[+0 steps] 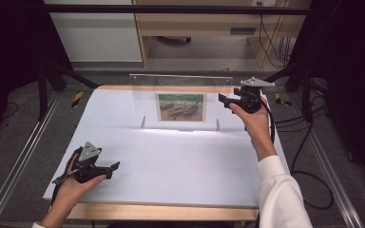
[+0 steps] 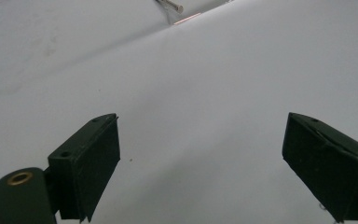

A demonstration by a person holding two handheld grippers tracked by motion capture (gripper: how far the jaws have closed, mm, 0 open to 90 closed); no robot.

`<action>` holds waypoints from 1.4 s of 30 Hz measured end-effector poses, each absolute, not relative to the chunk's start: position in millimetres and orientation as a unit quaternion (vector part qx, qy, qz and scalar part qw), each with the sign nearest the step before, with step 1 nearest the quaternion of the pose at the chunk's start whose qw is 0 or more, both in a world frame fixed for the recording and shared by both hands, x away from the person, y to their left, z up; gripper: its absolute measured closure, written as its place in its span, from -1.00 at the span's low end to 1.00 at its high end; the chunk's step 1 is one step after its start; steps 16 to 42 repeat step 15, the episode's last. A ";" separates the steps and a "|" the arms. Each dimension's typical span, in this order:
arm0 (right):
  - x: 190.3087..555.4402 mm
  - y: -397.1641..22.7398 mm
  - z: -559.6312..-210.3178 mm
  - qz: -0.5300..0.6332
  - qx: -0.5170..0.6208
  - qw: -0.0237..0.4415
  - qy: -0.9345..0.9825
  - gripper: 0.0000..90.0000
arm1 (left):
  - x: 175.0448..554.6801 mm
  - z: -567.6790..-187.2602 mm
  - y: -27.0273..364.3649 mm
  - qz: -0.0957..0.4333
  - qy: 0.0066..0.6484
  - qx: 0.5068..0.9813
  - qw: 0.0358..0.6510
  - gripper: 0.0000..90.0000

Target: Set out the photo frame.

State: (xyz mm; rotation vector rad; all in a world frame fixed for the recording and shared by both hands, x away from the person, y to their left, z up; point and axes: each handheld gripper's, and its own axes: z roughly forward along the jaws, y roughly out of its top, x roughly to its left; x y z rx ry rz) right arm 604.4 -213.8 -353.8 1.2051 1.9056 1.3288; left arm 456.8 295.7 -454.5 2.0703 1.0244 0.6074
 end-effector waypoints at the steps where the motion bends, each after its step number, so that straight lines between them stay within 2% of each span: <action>1: 599.6 -214.7 -355.8 0.484 0.446 0.265 0.704 -0.50 | 457.0 -455.1 295.7 0.236 0.401 0.806 0.367 -0.76; 8: 549.6 -219.2 -382.4 0.451 0.447 0.284 0.719 -0.74 | 456.4 -456.3 294.7 0.239 0.411 0.799 0.368 -0.78; 15: 499.2 -221.2 -428.8 0.428 0.447 0.282 0.733 -0.77 | 455.5 -460.4 296.1 0.242 0.421 0.794 0.366 -0.78; 42: 499.2 -221.2 -428.8 0.428 0.447 0.282 0.733 -0.77 | 455.5 -460.4 296.1 0.242 0.421 0.794 0.366 -0.78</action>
